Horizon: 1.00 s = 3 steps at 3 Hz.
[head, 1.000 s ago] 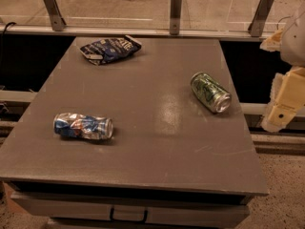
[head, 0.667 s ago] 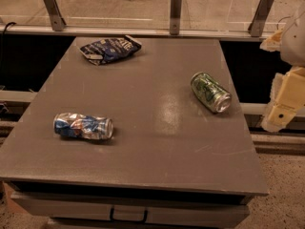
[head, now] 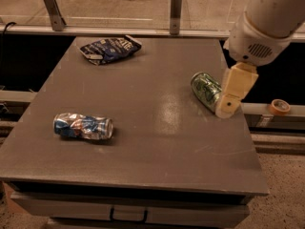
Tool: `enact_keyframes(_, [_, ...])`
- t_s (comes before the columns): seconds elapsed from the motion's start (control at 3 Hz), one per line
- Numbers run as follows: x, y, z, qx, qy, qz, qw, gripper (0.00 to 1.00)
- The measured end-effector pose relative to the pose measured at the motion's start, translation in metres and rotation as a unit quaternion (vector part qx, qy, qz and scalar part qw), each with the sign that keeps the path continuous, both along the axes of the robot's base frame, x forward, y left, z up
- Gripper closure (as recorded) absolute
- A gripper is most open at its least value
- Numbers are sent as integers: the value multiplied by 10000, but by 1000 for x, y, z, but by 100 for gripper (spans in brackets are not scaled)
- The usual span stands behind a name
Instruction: Place green can upright
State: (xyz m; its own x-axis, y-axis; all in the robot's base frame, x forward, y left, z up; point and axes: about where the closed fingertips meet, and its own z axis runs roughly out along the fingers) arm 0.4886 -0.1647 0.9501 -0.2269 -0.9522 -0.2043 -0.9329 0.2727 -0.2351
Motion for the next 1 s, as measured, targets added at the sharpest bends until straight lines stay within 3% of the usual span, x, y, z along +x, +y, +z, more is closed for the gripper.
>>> enact_keyframes(0.33, [28,14,-14,-11,-38,-356,9994,0])
enact_keyframes(1.0, [85,22,-40,83,-32,-1200,9927,0])
